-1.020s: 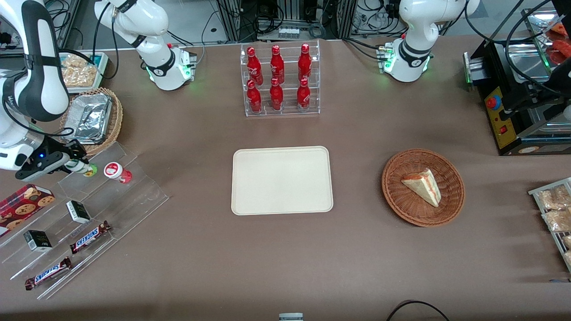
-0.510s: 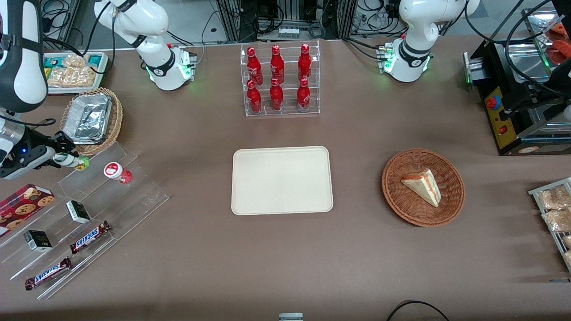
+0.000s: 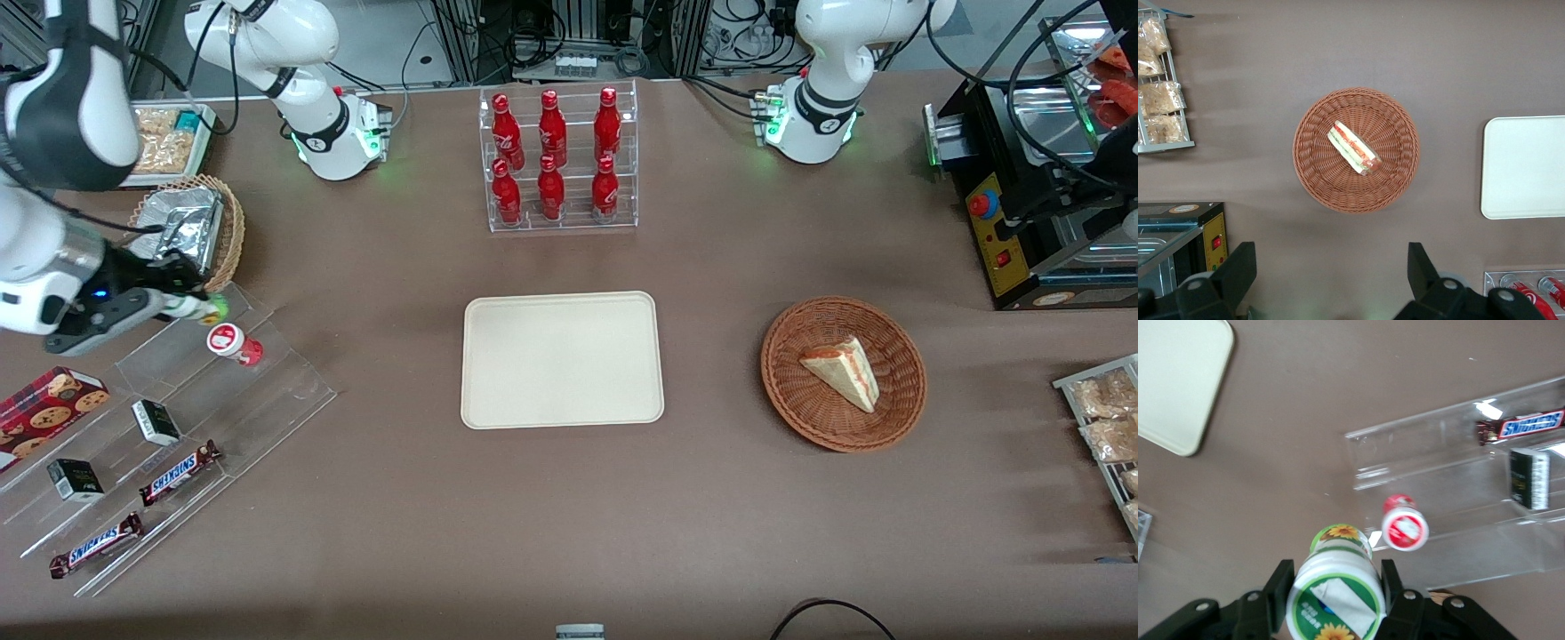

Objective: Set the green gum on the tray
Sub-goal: 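Lift the gum jar off the stand with the right gripper, then carry the gum jar over the cream tray with the right gripper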

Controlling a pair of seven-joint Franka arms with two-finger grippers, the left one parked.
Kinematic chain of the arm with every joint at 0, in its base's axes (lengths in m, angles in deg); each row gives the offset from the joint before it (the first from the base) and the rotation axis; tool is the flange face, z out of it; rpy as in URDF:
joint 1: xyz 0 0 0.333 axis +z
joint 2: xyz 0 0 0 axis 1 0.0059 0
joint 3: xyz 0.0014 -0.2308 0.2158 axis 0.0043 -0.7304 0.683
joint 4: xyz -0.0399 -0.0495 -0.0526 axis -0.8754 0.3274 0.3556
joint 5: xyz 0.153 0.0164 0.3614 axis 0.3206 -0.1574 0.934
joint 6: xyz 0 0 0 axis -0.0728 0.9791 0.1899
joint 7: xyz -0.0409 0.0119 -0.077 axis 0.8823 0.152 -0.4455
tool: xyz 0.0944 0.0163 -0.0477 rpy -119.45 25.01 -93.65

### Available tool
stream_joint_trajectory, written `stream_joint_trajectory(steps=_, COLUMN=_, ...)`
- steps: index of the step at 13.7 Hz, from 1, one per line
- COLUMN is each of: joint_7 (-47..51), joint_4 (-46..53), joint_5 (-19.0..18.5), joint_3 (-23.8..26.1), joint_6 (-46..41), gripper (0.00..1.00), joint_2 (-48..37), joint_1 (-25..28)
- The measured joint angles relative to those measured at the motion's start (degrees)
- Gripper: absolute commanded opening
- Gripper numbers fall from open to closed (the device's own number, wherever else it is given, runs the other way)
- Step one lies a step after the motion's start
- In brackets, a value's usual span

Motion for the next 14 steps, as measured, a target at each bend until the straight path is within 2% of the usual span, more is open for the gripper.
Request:
stream_joint_trajectory(steps=6, joint_7=24.2, joint_4=0.3, joint_5=0.6, joint_3=0.2, joint_6=0.3, gripper=0.0, joint_2=0.5, joint_1=15.2)
stream_joint_trajectory(steps=8, joint_7=31.9, joint_4=0.4, joint_5=1.4, joint_3=0.2, joint_6=3.2, gripper=0.0, joint_2=2.0, joint_1=20.2)
stream_joint_trajectory(steps=14, joint_7=53.3, joint_4=6.0, joint_5=1.5, joint_3=0.3, joint_6=13.3, gripper=0.0, joint_2=14.1, joint_1=32.4)
